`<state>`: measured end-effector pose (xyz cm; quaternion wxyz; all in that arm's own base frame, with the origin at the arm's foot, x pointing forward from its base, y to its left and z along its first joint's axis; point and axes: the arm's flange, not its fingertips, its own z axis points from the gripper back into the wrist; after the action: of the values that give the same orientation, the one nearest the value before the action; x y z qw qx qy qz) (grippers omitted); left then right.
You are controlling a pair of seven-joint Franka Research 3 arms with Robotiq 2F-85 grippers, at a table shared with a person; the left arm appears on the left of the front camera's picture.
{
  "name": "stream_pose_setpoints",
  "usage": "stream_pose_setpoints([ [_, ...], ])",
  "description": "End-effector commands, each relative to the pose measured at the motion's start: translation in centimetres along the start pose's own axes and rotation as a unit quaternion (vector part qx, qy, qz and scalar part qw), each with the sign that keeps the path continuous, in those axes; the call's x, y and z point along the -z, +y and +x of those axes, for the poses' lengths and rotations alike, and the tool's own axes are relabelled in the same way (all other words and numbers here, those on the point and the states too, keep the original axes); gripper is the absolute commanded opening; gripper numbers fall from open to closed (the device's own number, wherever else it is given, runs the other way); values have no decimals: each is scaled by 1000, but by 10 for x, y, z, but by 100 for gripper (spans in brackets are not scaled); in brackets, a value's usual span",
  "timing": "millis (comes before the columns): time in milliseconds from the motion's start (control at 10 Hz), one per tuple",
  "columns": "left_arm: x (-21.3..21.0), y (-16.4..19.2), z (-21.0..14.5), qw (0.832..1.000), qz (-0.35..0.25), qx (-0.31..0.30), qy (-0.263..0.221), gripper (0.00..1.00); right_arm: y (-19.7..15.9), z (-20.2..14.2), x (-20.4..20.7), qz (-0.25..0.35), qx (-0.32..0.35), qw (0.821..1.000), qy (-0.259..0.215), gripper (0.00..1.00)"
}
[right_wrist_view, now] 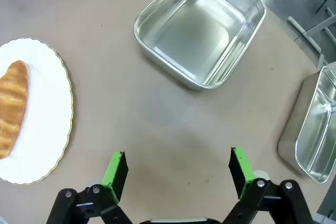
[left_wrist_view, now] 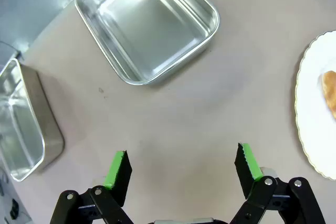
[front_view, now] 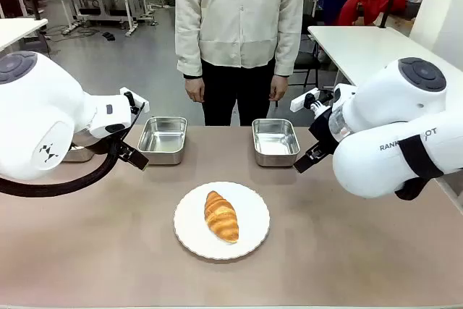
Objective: Place the bread in the container.
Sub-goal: Place the Butter Roll into the Airtight Container indicated by the human.
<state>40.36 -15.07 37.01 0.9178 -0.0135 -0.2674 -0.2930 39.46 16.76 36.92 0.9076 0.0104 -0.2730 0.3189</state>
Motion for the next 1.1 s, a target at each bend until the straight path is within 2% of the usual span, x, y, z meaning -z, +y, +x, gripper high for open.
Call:
stream_pose_setpoints([
  [0, 0, 0, 0, 1000, 0, 0, 0, 100, 0, 0, 0, 0, 0, 1000, 0, 100],
  [1000, 0, 0, 0, 1000, 0, 0, 0, 100, 0, 0, 0, 0, -1, 1000, 0, 100],
])
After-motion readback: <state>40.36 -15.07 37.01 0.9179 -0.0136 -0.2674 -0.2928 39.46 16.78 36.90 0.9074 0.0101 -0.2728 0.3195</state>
